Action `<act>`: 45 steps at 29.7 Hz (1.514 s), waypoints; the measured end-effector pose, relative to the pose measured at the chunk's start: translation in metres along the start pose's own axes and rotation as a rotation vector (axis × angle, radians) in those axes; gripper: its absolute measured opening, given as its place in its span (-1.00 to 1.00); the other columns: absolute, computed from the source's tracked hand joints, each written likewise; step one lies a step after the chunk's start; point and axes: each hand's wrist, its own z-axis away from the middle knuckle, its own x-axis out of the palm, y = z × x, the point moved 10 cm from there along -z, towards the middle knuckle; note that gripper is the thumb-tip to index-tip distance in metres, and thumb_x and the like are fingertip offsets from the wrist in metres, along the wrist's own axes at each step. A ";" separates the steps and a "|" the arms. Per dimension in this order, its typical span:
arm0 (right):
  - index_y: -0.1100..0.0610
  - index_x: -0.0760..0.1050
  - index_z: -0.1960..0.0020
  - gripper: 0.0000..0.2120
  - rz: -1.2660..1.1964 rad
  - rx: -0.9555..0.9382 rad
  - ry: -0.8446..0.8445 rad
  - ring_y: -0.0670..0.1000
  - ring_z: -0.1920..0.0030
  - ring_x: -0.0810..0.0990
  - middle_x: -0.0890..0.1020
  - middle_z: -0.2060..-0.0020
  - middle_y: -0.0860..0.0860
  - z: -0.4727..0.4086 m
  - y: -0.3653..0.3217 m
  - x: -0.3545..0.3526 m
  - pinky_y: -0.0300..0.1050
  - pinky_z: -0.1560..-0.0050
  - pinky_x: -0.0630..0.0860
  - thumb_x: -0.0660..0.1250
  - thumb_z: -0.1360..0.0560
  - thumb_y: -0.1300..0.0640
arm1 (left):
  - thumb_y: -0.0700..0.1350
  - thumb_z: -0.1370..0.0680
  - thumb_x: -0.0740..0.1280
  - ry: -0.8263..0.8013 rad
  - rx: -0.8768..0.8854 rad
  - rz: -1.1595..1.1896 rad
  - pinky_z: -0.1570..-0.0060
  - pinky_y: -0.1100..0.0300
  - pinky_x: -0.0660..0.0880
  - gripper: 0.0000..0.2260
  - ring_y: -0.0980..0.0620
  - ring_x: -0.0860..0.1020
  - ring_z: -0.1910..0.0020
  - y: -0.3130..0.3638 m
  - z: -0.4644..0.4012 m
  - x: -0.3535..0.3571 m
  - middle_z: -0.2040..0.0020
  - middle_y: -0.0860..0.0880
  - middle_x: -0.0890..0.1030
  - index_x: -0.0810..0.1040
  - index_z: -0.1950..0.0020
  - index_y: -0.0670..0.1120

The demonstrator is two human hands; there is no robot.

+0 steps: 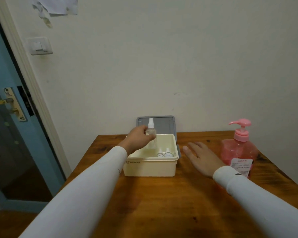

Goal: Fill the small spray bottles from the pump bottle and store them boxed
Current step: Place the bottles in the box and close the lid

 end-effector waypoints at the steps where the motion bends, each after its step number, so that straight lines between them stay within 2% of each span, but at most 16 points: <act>1: 0.05 0.16 -0.52 -0.41 -0.007 0.003 0.000 0.08 -0.51 0.12 0.14 -0.52 0.05 -0.007 0.003 0.002 0.03 -0.47 0.10 -0.07 -0.59 -0.23 | -0.01 -0.51 0.34 -0.008 -0.027 -0.010 -0.03 -0.02 0.59 -0.74 -0.04 0.58 0.02 -0.007 -0.010 0.001 -0.05 -0.05 0.58 0.50 -0.15 -0.08; 3: 0.05 0.16 -0.52 -0.40 -0.018 0.010 -0.003 0.08 -0.51 0.12 0.15 -0.52 0.05 -0.013 0.007 0.005 0.04 -0.47 0.10 -0.08 -0.59 -0.23 | -0.05 -0.53 0.34 -0.047 -0.089 -0.037 0.05 0.06 0.61 -0.71 -0.04 0.58 0.01 -0.019 -0.018 0.006 -0.06 -0.04 0.53 0.44 -0.21 -0.08; 6: 0.03 0.16 -0.52 -0.40 -0.024 0.022 -0.018 0.08 -0.51 0.12 0.14 -0.53 0.04 -0.031 0.014 0.012 0.06 -0.48 0.12 -0.08 -0.58 -0.24 | -0.08 -0.54 0.34 -0.137 -0.195 -0.113 0.07 0.09 0.63 -0.79 -0.06 0.60 0.03 -0.041 -0.037 0.024 0.05 -0.04 0.54 0.45 -0.13 -0.12; 9: 0.02 0.15 -0.52 -0.41 -0.026 0.029 -0.024 0.06 -0.52 0.11 0.14 -0.53 0.03 -0.039 0.015 0.016 0.05 -0.48 0.11 -0.08 -0.58 -0.25 | -0.04 -0.54 0.35 -0.231 -0.301 -0.199 0.15 0.16 0.63 -0.72 -0.06 0.64 0.07 -0.064 -0.048 0.039 0.02 -0.10 0.60 0.51 -0.17 -0.17; 12: 0.01 0.16 -0.52 -0.42 -0.022 0.017 -0.036 0.06 -0.51 0.12 0.14 -0.53 0.02 -0.054 0.017 0.024 0.03 -0.47 0.11 -0.08 -0.59 -0.24 | -0.04 -0.53 0.37 -0.333 -0.420 -0.270 0.14 0.15 0.64 -0.72 -0.06 0.65 0.16 -0.086 -0.061 0.056 0.08 -0.13 0.60 0.50 -0.13 -0.20; 15: 0.00 0.16 -0.51 -0.43 -0.028 0.015 -0.043 0.05 -0.51 0.13 0.15 -0.53 0.01 -0.057 0.018 0.029 0.02 -0.47 0.11 -0.08 -0.59 -0.24 | -0.05 -0.53 0.39 -0.354 -0.459 -0.301 0.11 0.15 0.63 -0.75 -0.03 0.64 0.22 -0.095 -0.069 0.065 0.10 -0.12 0.60 0.49 -0.08 -0.19; 20: -0.02 0.16 -0.51 -0.42 -0.027 0.026 -0.058 0.05 -0.50 0.15 0.15 -0.52 0.01 -0.063 0.023 0.037 0.03 -0.48 0.13 -0.09 -0.58 -0.25 | -0.08 -0.49 0.44 -0.408 -0.520 -0.305 -0.04 0.05 0.61 -0.64 -0.09 0.67 0.06 -0.106 -0.075 0.081 -0.05 -0.15 0.63 0.51 -0.22 -0.21; 26: -0.03 0.13 -0.52 -0.41 -0.005 0.049 -0.071 0.05 -0.51 0.12 0.13 -0.53 0.00 -0.067 0.027 0.041 0.04 -0.47 0.12 -0.11 -0.57 -0.27 | -0.15 -0.51 0.43 -0.467 -0.592 -0.267 -0.09 0.01 0.58 -0.57 -0.15 0.63 -0.06 -0.110 -0.075 0.088 -0.20 -0.22 0.58 0.44 -0.32 -0.25; 33: -0.02 0.13 -0.52 -0.41 0.008 0.053 -0.081 0.06 -0.52 0.11 0.12 -0.53 0.01 -0.064 0.026 0.041 0.05 -0.48 0.11 -0.11 -0.58 -0.26 | -0.15 -0.62 0.23 -0.456 -0.585 -0.252 -0.07 -0.02 0.59 -0.63 -0.20 0.63 -0.06 -0.103 -0.072 0.083 -0.19 -0.27 0.57 0.35 -0.41 -0.24; 37: -0.01 0.14 -0.52 -0.40 0.005 0.048 -0.073 0.06 -0.51 0.12 0.13 -0.53 0.01 -0.063 0.023 0.039 0.04 -0.48 0.12 -0.11 -0.58 -0.26 | -0.09 -0.62 0.24 -0.446 -0.550 -0.206 -0.12 -0.05 0.56 -0.57 -0.20 0.60 -0.08 -0.092 -0.068 0.075 -0.24 -0.26 0.53 0.30 -0.44 -0.21; 42: 0.02 0.16 -0.51 -0.41 0.013 0.041 -0.056 0.06 -0.51 0.13 0.14 -0.53 0.03 -0.064 0.019 0.035 0.03 -0.47 0.12 -0.11 -0.58 -0.25 | 0.02 -0.60 0.25 -0.403 -0.329 -0.229 -0.15 0.02 0.54 -0.65 -0.09 0.57 -0.11 -0.065 -0.072 0.057 -0.16 -0.11 0.57 0.48 -0.30 -0.15; 45: 0.04 0.18 -0.51 -0.40 -0.016 0.031 -0.024 0.06 -0.50 0.15 0.17 -0.52 0.04 -0.070 0.013 0.029 0.01 -0.47 0.12 -0.09 -0.58 -0.25 | 0.08 -0.59 0.24 -0.270 -0.079 -0.330 -0.22 0.04 0.46 -0.64 -0.05 0.51 -0.18 -0.035 -0.077 0.031 -0.23 -0.05 0.55 0.51 -0.31 -0.07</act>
